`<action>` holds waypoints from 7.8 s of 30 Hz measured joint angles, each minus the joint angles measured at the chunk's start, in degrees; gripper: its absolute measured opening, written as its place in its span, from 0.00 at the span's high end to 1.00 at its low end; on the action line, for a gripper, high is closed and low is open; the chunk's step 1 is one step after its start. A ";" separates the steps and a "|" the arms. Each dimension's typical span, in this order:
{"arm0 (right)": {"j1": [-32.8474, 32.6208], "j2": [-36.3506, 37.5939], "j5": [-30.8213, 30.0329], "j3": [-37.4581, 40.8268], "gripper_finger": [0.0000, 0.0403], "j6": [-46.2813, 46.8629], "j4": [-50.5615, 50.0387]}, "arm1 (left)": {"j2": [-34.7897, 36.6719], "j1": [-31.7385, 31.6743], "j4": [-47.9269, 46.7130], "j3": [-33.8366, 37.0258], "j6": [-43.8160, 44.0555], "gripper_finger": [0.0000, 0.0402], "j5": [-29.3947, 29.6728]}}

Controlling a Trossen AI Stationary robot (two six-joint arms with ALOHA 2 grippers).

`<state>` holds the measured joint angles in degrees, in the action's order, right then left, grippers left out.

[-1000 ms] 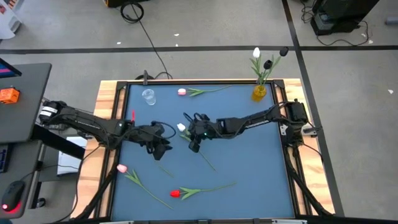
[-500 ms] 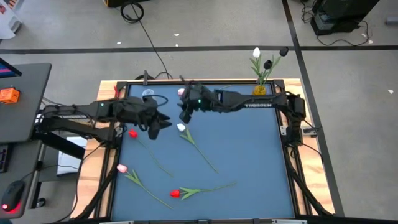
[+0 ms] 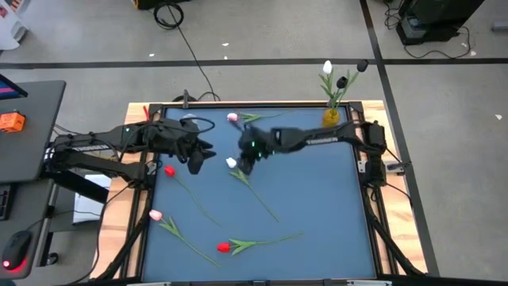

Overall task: Sort flowers into vase by color
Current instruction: Put the white tulip into the yellow vase

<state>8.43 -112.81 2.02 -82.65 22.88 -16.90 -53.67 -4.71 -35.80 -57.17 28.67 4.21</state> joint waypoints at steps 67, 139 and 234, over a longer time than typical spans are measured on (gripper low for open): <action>-11.82 9.62 -40.44 10.66 1.00 25.39 -0.22 | -1.90 -1.77 7.98 0.61 -17.67 0.56 2.22; -8.79 32.67 -16.33 10.53 0.66 -8.71 19.13 | -15.20 -2.25 39.81 0.58 -22.08 0.99 -13.73; -3.42 63.97 -32.08 40.28 0.98 -27.95 17.53 | -1.77 -2.67 24.82 0.59 -19.00 0.54 -13.45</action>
<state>5.01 -48.84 -30.06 -42.37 -5.07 0.63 -55.44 -7.38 -10.98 -56.58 9.67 -9.23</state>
